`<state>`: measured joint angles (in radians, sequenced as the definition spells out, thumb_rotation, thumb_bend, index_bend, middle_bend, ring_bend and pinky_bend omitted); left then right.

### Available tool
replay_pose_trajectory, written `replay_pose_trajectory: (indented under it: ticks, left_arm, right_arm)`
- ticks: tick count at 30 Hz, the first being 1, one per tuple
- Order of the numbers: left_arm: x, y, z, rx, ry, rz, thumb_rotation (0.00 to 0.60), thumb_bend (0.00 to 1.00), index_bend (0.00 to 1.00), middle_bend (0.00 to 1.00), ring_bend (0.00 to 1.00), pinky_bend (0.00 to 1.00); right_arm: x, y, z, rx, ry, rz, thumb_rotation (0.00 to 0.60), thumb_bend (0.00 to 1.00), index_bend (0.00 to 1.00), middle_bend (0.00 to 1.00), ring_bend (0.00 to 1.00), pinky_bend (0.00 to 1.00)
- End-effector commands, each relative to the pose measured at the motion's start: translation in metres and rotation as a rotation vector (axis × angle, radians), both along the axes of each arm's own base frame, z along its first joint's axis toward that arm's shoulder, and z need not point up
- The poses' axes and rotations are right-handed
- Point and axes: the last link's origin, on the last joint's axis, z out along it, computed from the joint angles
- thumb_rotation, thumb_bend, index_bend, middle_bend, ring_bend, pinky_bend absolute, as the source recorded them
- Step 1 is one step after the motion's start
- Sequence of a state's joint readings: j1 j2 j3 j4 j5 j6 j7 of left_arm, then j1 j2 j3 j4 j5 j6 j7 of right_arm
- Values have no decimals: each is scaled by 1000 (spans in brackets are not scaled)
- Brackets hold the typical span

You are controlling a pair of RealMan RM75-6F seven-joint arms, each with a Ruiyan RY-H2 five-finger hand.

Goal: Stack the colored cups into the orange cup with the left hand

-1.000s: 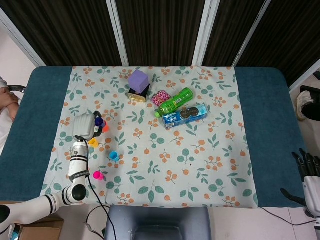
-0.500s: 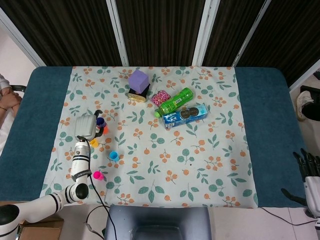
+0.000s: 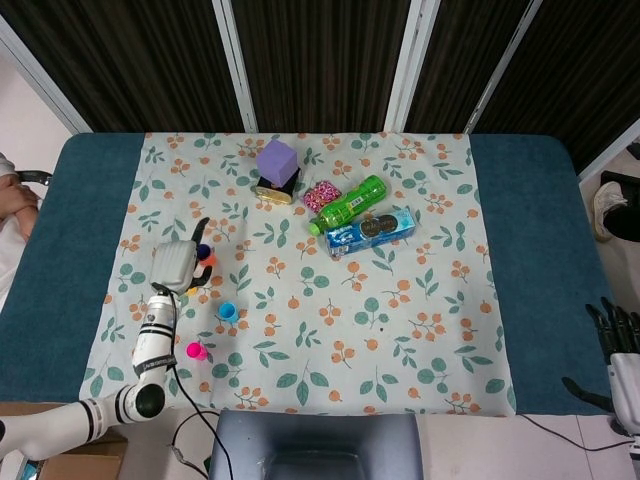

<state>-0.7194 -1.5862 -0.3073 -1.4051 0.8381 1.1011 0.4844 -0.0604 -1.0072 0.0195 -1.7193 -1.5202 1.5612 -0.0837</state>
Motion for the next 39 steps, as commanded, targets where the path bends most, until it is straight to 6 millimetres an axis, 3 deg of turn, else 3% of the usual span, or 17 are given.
replay_pose_trajectory:
  ticks: [1, 7, 12, 19, 26, 39]
  left_arm:
    - [-18, -27, 11, -58, -2, 26, 600, 350, 170, 1000, 1000, 1000]
    - [-38, -38, 4, -108, 23, 75, 600, 348, 207, 1000, 1000, 1000]
    - [-50, -37, -5, -113, 33, 96, 600, 347, 303, 1000, 1000, 1000]
    - [-59, -30, -10, -90, 55, 94, 600, 344, 359, 1000, 1000, 1000]
    - [-64, -25, -7, -68, 59, 102, 600, 345, 388, 1000, 1000, 1000]
    - [-60, -16, -5, -39, 52, 69, 600, 346, 608, 1000, 1000, 1000]
  right_arm:
    - [0, 0, -1, 7, 1, 2, 600, 229, 0, 0, 0, 0]
    - [2, 2, -3, 12, -1, 9, 600, 229, 0, 0, 0, 0]
    - [1, 1, -3, 10, -1, 6, 600, 229, 0, 0, 0, 0]
    - [1, 0, -3, 13, -2, 5, 600, 229, 0, 0, 0, 0]
    - [1, 0, -4, 21, -2, 4, 600, 230, 0, 0, 0, 0]
    - [1, 0, -5, 27, -3, 4, 600, 229, 0, 0, 0, 0]
